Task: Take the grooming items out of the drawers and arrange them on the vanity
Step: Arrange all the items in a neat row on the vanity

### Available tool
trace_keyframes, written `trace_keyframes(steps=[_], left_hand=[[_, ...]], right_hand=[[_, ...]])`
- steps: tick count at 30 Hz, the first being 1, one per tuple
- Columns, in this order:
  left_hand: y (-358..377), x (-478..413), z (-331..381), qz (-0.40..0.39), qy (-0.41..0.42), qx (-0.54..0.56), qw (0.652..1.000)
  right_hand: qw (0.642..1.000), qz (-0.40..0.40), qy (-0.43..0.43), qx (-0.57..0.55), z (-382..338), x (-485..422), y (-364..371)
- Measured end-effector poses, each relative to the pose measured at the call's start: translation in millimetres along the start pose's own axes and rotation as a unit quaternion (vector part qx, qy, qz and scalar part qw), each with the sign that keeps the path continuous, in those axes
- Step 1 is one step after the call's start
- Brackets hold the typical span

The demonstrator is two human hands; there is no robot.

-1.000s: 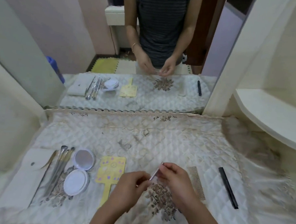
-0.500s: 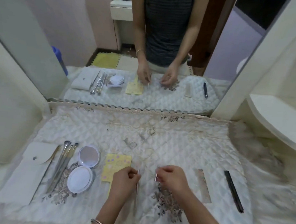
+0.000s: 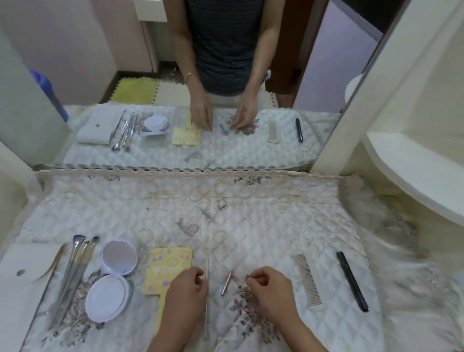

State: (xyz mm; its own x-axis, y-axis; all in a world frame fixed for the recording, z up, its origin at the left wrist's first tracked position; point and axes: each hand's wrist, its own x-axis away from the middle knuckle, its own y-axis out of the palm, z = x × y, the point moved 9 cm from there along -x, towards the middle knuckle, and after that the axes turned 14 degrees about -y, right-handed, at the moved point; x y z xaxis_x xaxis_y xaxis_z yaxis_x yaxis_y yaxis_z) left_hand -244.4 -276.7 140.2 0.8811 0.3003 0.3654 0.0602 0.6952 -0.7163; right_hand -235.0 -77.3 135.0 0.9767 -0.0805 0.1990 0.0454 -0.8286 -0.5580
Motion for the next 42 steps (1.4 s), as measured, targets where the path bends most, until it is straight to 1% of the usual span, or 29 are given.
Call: trace_keyframes(steps=[2, 7, 9, 11, 13, 15, 17, 19, 21, 22, 25, 26, 28, 29, 30, 32, 33, 34, 37, 39, 41, 42], left_hand=[[8.0, 0.3, 13.5, -0.008, 0.039, -0.001, 0.999], [59.3, 19.6, 66.7, -0.098, 0.128, -0.041, 0.986], [80.6, 31.4, 84.2, -0.133, 0.136, -0.058, 0.980], [100.3, 41.3, 99.1, -0.163, 0.124, -0.059, 0.977], [120.9, 47.8, 114.3, -0.189, 0.104, -0.039, 0.976], [145.6, 51.2, 133.6, -0.204, 0.106, -0.036, 0.973], [168.6, 52.7, 153.3, -0.201, 0.092, -0.032, 0.975], [187.8, 51.8, 165.0, -0.198, 0.029, 0.014, 0.980], [201.5, 51.5, 169.5, -0.196, -0.057, 0.082, 0.976], [205.0, 51.0, 172.1, -0.186, -0.079, 0.098, 0.975], [205.2, 50.5, 180.3, -0.146, -0.088, 0.085, 0.982], [203.9, 51.8, 183.2, -0.139, -0.084, 0.079, 0.984], [206.1, 55.7, 186.0, -0.147, -0.082, 0.086, 0.982], [208.9, 58.0, 185.1, -0.161, -0.091, 0.112, 0.976], [211.0, 61.5, 184.7, -0.175, -0.108, 0.157, 0.966], [215.1, 69.8, 185.1, -0.204, -0.147, 0.268, 0.930], [216.3, 74.6, 187.6, -0.214, -0.158, 0.310, 0.913], [216.0, 78.0, 190.5, -0.214, -0.159, 0.327, 0.906], [207.1, 81.9, 194.2, -0.175, -0.159, 0.357, 0.904], [184.0, 72.7, 194.0, -0.118, -0.163, 0.394, 0.897], [149.8, 55.6, 198.5, -0.069, -0.149, 0.404, 0.900], [134.6, 47.1, 204.2, -0.064, -0.134, 0.407, 0.901]], right_hand=[[0.999, 0.025, 0.024, -0.002, 17.1, 10.5, -27.6], [0.992, 0.101, 0.079, 0.012, 69.8, 43.1, -108.3], [0.987, 0.121, 0.096, 0.031, 87.3, 53.4, -135.3], [0.984, 0.135, 0.107, 0.048, 105.0, 57.6, -157.8], [0.982, 0.141, 0.112, 0.059, 120.9, 55.2, -175.5], [0.984, 0.134, 0.100, 0.065, 133.1, 45.6, -186.9], [0.989, 0.099, 0.084, 0.066, 140.3, 31.0, -188.9], [0.993, 0.058, 0.048, 0.089, 140.7, 13.8, -184.6], [0.994, 0.029, 0.018, 0.108, 135.5, -2.4, -179.8], [0.993, 0.010, 0.010, 0.120, 133.1, -9.3, -176.9], [0.981, -0.058, -0.010, 0.184, 128.9, -24.6, -168.5], [0.980, -0.071, -0.015, 0.188, 127.2, -26.1, -168.4], [0.983, -0.080, -0.032, 0.164, 124.9, -26.5, -169.7], [0.984, -0.084, -0.041, 0.149, 123.3, -25.4, -171.8], [0.986, -0.089, -0.049, 0.133, 122.7, -24.0, -173.8], [0.988, -0.096, -0.071, 0.098, 122.5, -20.4, -176.4], [0.988, -0.099, -0.084, 0.079, 121.0, -18.8, -178.8], [0.989, -0.099, -0.093, 0.062, 119.9, -17.6, -181.9], [0.989, -0.097, -0.100, 0.039, 116.7, -13.3, -192.0], [0.992, -0.092, -0.078, 0.036, 123.8, -5.8, -198.4], [0.997, -0.065, -0.030, -0.026, 136.8, 4.3, -207.1], [0.997, -0.042, -0.011, -0.065, 142.4, 7.9, -213.2]])
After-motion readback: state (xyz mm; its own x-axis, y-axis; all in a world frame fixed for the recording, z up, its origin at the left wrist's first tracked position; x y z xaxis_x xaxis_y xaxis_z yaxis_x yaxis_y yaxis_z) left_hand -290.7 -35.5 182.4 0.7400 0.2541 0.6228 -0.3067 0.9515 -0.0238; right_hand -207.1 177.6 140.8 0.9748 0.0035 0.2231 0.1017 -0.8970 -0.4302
